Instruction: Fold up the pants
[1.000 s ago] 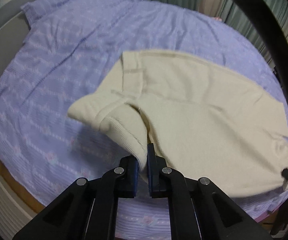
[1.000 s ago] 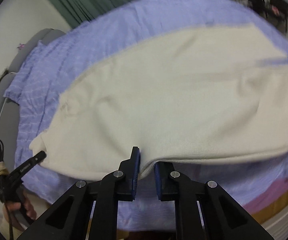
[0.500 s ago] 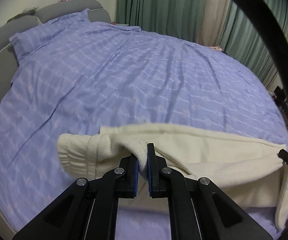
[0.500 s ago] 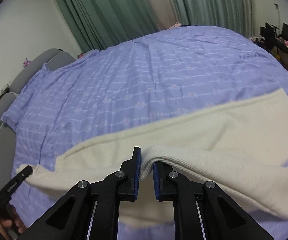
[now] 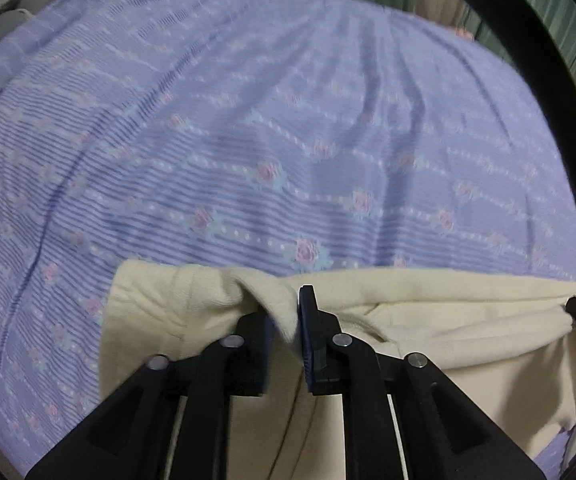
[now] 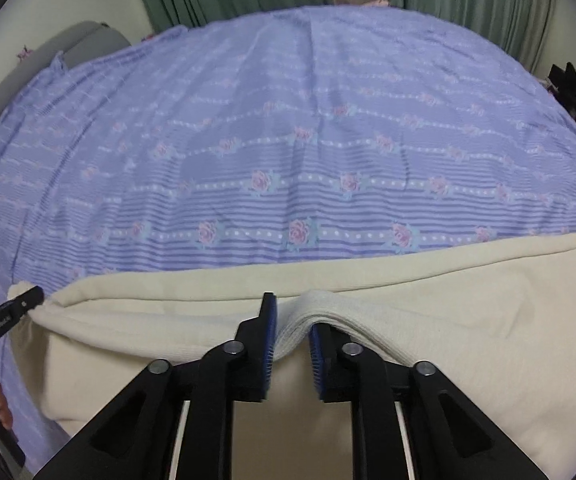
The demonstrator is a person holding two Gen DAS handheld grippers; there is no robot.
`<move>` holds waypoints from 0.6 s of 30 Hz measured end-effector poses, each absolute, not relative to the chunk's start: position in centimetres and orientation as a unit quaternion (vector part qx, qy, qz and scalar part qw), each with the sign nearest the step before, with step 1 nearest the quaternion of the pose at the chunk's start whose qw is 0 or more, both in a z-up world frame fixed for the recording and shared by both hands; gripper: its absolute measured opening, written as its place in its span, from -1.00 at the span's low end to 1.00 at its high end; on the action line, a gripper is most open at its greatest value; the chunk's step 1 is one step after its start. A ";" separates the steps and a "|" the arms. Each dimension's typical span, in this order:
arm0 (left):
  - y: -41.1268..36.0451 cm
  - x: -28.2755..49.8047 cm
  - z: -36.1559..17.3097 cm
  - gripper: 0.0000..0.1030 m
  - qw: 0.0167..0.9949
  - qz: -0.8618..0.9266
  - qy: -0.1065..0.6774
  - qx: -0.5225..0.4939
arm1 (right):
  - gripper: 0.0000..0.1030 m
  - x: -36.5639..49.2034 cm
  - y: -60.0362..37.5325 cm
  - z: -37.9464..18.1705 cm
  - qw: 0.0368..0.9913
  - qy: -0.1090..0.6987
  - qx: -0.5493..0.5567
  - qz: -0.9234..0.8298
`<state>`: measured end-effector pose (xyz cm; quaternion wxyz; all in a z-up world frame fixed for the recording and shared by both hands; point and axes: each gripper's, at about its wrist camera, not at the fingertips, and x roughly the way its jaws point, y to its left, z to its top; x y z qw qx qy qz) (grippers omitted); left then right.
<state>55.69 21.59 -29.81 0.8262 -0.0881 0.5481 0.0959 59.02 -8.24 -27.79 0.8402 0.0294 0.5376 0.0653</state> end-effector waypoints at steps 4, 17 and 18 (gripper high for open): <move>21.0 53.6 -26.6 0.79 0.864 0.103 0.486 -0.083 | 0.44 57.9 -7.3 -26.2 0.851 0.512 0.044 0.109; 12.5 43.1 -14.3 0.79 0.908 -0.035 0.407 0.088 | 0.46 45.2 -7.2 -13.0 0.887 0.445 0.000 0.122; 11.7 42.4 -13.5 0.79 0.909 -0.043 0.404 0.095 | 0.46 44.0 -7.8 -11.8 0.890 0.442 0.000 0.115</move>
